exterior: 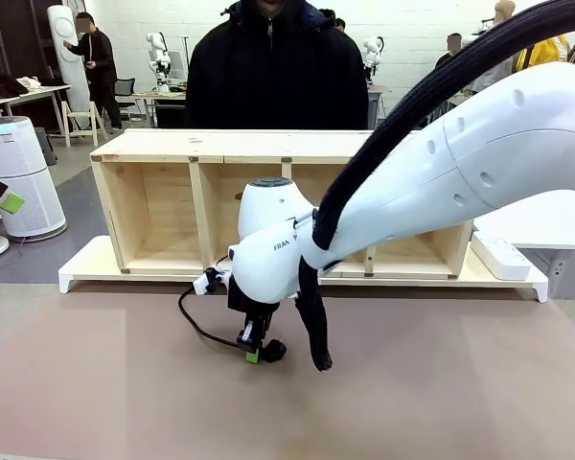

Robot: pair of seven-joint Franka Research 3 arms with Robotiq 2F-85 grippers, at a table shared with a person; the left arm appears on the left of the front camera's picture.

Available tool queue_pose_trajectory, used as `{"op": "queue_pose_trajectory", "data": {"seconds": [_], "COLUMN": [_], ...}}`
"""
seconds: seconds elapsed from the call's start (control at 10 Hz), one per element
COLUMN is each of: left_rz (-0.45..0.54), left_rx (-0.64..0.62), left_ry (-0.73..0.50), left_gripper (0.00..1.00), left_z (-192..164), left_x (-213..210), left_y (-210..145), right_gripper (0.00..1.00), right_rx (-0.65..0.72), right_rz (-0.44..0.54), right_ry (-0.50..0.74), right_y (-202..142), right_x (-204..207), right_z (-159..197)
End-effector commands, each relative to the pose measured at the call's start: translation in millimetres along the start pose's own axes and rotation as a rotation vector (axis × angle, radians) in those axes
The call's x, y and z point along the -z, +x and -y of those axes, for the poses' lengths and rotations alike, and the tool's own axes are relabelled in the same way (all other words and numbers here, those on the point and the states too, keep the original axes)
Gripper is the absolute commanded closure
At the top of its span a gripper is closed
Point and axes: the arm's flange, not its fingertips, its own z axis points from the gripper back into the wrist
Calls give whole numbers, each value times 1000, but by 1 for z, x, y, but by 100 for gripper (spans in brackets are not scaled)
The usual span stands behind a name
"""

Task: Perform cable management.
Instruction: Pull the grasped Power Cable to the location of the Power Strip.

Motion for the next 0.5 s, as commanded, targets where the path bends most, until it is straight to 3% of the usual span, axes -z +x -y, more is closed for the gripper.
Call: {"op": "queue_pose_trajectory", "data": {"seconds": [0.0,0.2,0.4], "left_rz": [9,9,9], "left_rx": [0,0,0], "left_ry": [5,5,5], "left_gripper": [0,0,0], "left_z": [-2,-2,-2], "left_x": [2,2,2], "left_y": [2,2,2], "right_gripper": [84,84,84], "right_rx": [20,72,263], "right_rz": [-9,-13,53], "right_ry": [-28,-39,-44], "right_y": [-45,-76,-113], "right_x": [-5,-8,-22], "right_z": [-36,-49,-64]}}
